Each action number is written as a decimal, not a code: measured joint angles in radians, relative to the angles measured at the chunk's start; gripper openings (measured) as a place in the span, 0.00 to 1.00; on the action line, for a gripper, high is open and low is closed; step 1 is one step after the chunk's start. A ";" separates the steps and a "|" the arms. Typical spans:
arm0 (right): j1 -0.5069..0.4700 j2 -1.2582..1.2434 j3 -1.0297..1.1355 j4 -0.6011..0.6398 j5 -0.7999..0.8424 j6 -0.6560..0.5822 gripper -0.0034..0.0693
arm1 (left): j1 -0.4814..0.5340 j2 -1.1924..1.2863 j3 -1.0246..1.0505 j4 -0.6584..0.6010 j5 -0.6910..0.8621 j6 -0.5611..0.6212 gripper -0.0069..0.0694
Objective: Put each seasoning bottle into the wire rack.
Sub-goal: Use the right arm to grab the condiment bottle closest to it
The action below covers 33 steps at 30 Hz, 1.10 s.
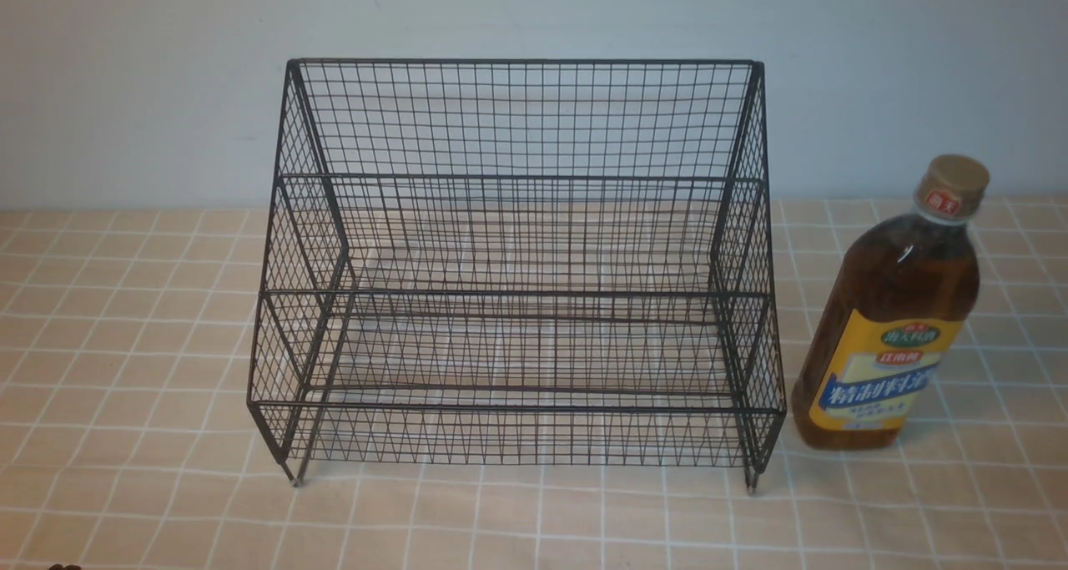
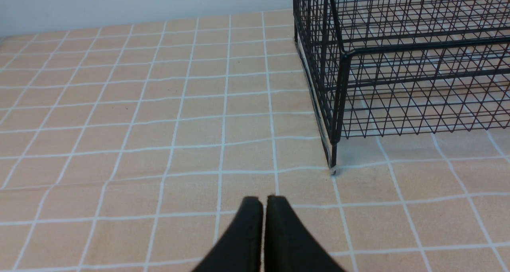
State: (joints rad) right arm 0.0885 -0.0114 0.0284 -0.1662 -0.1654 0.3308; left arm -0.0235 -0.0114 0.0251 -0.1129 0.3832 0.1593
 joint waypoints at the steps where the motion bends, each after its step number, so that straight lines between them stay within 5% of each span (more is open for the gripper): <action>1: 0.000 0.000 0.000 -0.008 -0.015 0.000 0.03 | 0.000 0.000 0.000 0.000 0.000 0.000 0.08; 11: -0.003 0.069 -0.046 -0.007 -0.033 0.002 0.13 | 0.000 0.000 0.000 0.000 0.000 0.000 0.08; 20: -0.003 0.524 -0.254 -0.010 -0.090 0.020 0.56 | 0.000 0.000 0.000 0.000 0.000 0.000 0.08; 25: -0.003 0.757 -0.354 -0.068 -0.155 0.021 0.72 | 0.000 0.000 0.000 0.000 0.000 0.000 0.08; 33: -0.003 1.058 -0.456 -0.165 -0.281 0.029 0.75 | 0.000 0.000 0.000 0.000 0.000 0.000 0.08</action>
State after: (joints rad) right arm 0.0854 1.0468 -0.4279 -0.3315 -0.4469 0.3603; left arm -0.0235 -0.0114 0.0251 -0.1129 0.3832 0.1593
